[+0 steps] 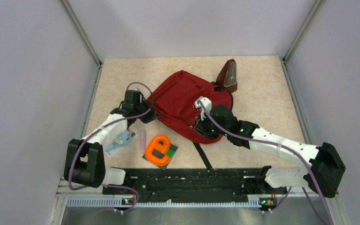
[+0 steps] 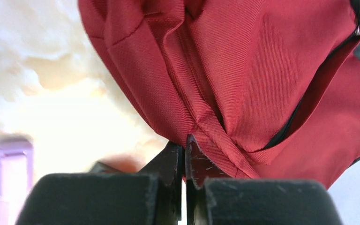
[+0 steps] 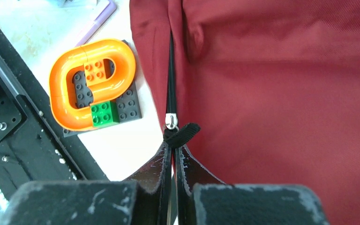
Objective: Pack the student bag
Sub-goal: Zip the student bag at the center of the board.
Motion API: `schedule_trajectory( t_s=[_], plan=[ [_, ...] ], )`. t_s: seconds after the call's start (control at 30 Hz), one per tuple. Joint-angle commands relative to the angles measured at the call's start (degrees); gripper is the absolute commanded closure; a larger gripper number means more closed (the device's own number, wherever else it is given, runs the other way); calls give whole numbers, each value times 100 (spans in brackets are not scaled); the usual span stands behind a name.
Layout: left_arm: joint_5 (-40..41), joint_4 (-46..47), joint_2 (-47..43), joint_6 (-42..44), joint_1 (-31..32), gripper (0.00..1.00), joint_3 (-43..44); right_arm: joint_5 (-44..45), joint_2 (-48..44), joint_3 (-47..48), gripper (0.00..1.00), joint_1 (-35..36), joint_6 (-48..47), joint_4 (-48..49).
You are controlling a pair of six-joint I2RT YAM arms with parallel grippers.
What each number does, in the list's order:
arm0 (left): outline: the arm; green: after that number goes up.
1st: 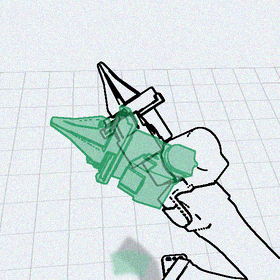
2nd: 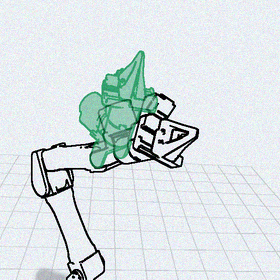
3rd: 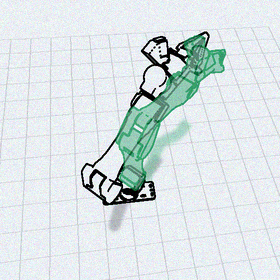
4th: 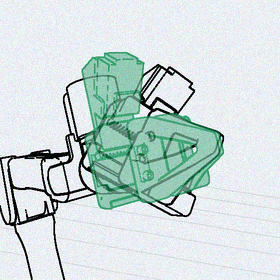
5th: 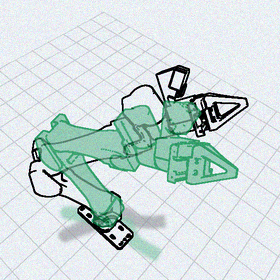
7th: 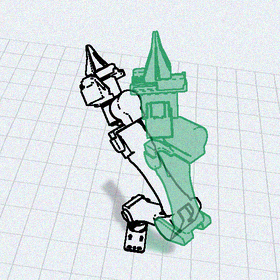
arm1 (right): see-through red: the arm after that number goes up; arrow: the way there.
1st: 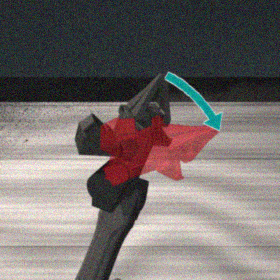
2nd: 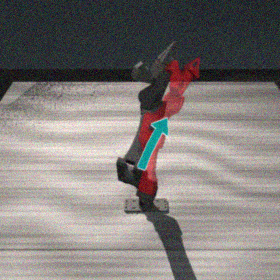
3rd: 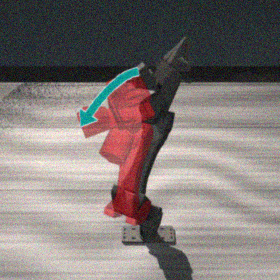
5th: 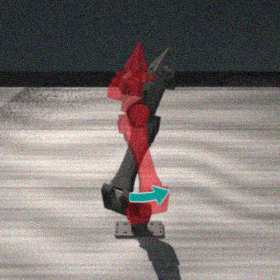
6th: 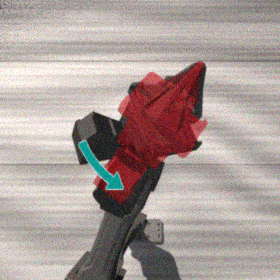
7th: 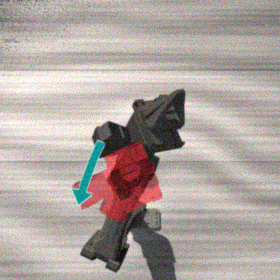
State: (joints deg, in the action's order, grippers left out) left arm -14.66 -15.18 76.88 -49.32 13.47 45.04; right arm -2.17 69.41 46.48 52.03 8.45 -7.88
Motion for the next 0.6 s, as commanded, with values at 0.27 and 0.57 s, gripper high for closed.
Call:
schedule_trajectory(
  t_s=[0.27,0.57],
  plan=[
    [319,99,1618,1307,-1150,100,2075,615,-886,-50,100,56,181,-887],
    [303,-525,1344,1542,-1154,44,2249,395,-60,461,100,53,-135,-349]
  ],
)
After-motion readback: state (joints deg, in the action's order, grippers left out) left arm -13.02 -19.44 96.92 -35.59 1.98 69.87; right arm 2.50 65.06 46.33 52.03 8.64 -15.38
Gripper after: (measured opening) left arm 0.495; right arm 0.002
